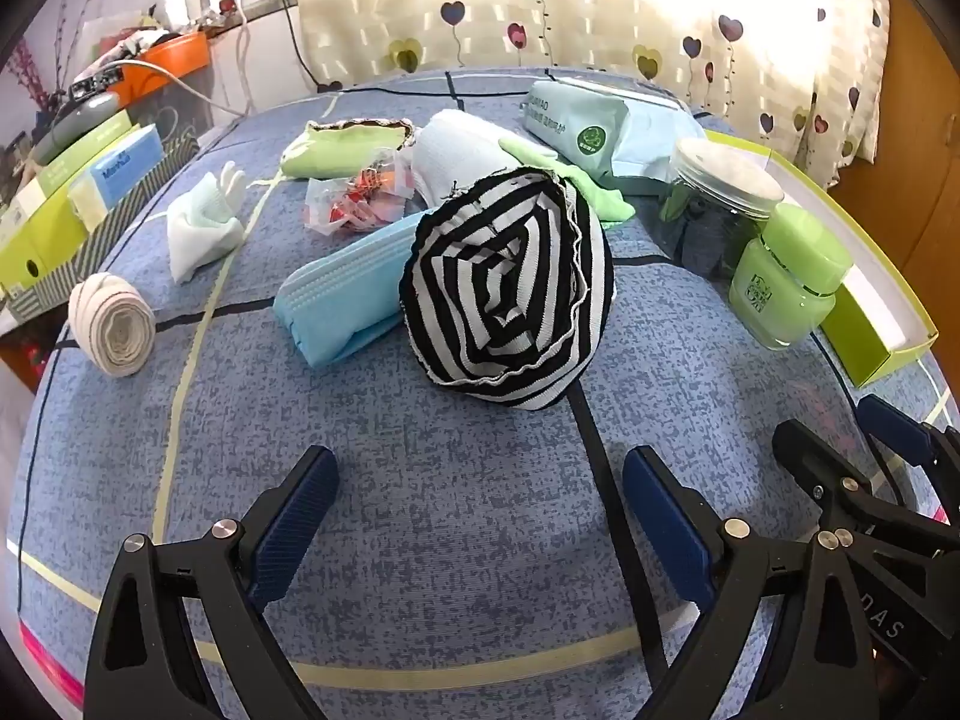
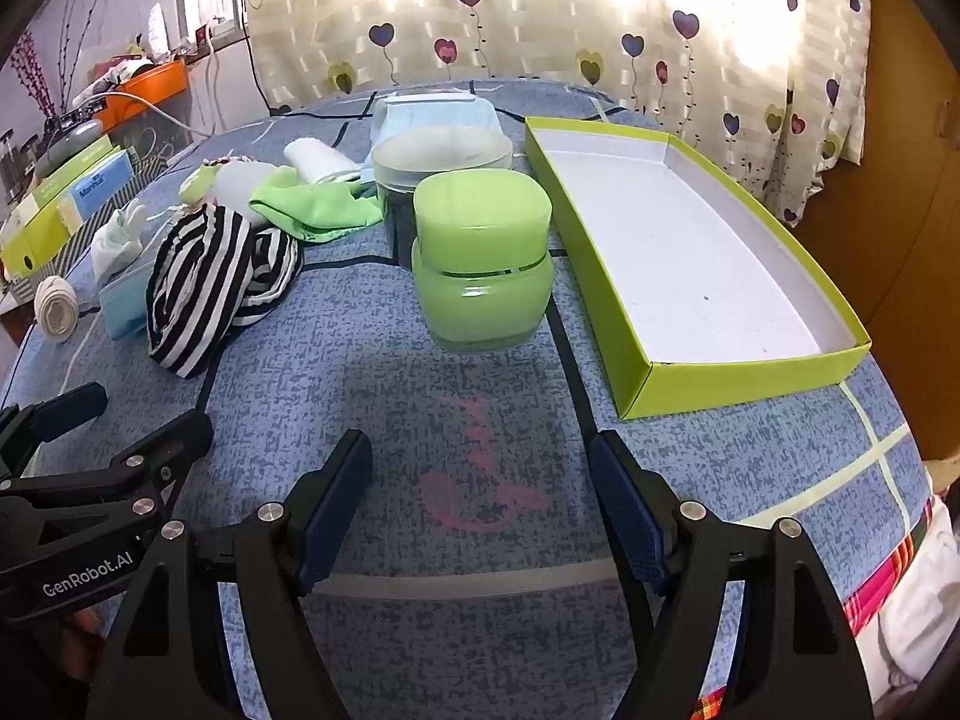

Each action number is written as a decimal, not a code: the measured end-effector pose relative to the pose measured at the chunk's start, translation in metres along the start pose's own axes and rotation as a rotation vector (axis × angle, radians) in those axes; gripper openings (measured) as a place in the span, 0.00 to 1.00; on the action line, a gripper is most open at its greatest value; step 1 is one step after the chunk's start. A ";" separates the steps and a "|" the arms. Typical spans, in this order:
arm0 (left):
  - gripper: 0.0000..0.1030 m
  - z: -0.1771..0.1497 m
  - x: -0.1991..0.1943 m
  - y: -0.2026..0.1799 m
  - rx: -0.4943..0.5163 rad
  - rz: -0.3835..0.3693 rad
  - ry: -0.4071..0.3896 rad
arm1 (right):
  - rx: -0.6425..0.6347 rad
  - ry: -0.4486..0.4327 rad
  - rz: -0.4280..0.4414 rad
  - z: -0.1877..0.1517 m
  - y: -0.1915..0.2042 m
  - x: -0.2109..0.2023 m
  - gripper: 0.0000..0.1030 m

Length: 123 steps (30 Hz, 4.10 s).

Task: Organize soft objects

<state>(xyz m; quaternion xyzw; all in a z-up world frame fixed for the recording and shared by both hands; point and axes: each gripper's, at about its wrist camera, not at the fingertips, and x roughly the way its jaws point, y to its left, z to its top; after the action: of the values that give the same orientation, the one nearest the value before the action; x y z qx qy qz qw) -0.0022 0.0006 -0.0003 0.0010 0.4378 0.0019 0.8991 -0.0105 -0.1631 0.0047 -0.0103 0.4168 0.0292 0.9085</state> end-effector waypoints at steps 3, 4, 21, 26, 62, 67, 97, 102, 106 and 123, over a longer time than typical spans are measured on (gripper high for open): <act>0.93 -0.001 -0.001 0.000 0.000 0.001 0.000 | 0.000 0.001 0.000 0.001 -0.001 0.000 0.73; 0.93 -0.002 -0.001 0.000 -0.001 0.001 -0.001 | 0.000 -0.002 0.000 0.000 0.000 0.000 0.73; 0.93 0.003 0.004 0.005 -0.009 0.005 -0.001 | 0.002 -0.007 -0.002 0.001 0.000 0.001 0.73; 0.93 0.004 0.003 0.005 -0.008 0.004 0.000 | 0.003 -0.009 -0.002 0.000 0.000 0.001 0.73; 0.93 0.004 0.004 0.005 -0.008 0.007 -0.001 | 0.002 -0.015 -0.002 -0.002 0.001 0.002 0.73; 0.93 0.003 0.004 0.005 -0.004 0.005 0.000 | -0.002 -0.011 -0.001 -0.002 0.000 0.001 0.73; 0.91 0.025 -0.032 0.115 -0.066 0.041 -0.084 | -0.106 0.023 0.315 0.069 0.102 0.030 0.73; 0.91 0.030 -0.027 0.117 -0.067 0.023 -0.072 | -0.111 0.048 0.309 0.071 0.112 0.041 0.73; 0.91 0.034 -0.021 0.112 -0.053 0.004 -0.062 | -0.094 0.090 0.274 0.071 0.109 0.053 0.71; 0.90 0.067 0.020 0.086 0.016 -0.105 -0.010 | -0.111 0.011 0.297 0.067 0.081 0.020 0.20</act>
<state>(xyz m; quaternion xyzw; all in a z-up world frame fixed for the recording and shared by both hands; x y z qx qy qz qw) 0.0629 0.0862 0.0253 -0.0146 0.4330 -0.0488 0.9000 0.0485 -0.0789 0.0338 0.0010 0.4163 0.1863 0.8899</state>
